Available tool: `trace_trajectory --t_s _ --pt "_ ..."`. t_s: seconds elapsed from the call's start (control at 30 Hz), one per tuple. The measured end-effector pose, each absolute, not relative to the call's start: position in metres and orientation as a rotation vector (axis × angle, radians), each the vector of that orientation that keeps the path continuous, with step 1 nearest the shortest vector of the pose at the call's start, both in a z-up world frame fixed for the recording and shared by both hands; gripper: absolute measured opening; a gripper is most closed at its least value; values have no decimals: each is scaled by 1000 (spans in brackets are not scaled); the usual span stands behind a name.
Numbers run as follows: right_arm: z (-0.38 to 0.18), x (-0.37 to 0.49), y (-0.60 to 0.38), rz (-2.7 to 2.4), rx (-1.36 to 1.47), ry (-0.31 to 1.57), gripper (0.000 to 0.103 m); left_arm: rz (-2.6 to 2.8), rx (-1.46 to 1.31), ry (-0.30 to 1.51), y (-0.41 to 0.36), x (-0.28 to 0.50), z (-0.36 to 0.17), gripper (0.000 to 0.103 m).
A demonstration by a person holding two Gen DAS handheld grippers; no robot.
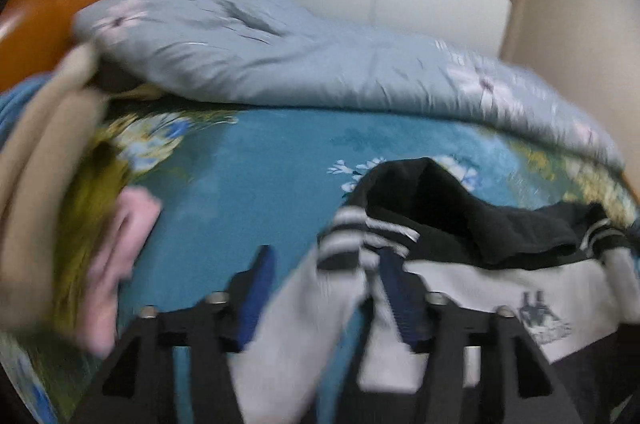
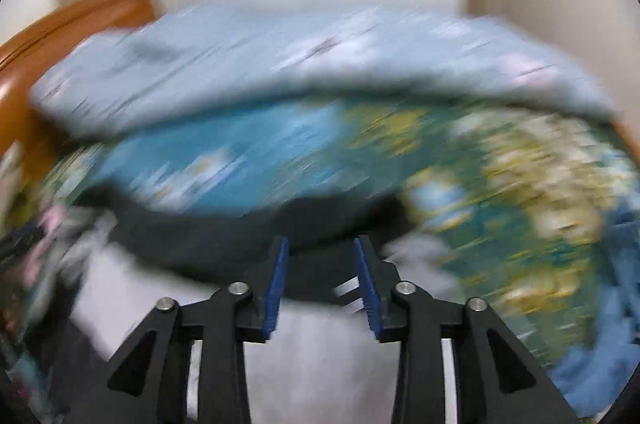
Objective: Fold clothes
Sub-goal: 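Hold the jacket up with both tools and shake it open, then lay the jacket flat on the bed and open both tools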
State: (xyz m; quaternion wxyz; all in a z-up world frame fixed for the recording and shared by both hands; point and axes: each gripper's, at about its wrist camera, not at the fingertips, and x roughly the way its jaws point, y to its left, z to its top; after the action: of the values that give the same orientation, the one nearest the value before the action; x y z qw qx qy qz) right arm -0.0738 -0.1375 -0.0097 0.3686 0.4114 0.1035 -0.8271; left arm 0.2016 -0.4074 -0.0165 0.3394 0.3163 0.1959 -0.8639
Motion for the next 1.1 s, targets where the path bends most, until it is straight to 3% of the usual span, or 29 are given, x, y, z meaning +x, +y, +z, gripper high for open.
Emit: trace_trajectory --t_s 0.2,0.43,0.7,0.87,1.1 --pt "-56 -69 -174 -1960 1227 213 36 -2297 726 472 -382 225 -14 63" --pt "-43 -92 -220 -1995 1190 233 9 -2336 663 532 -398 241 -21 63" --pt "-27 -156 -294 -2181 1187 240 8 -2311 627 699 -426 267 -41 63" --pt "-35 -159 -293 -2226 1215 150 8 -2327 648 677 -425 270 -40 63" --pt "31 -83 -226 -2139 1041 143 13 -2321 735 549 -411 277 -34 63"
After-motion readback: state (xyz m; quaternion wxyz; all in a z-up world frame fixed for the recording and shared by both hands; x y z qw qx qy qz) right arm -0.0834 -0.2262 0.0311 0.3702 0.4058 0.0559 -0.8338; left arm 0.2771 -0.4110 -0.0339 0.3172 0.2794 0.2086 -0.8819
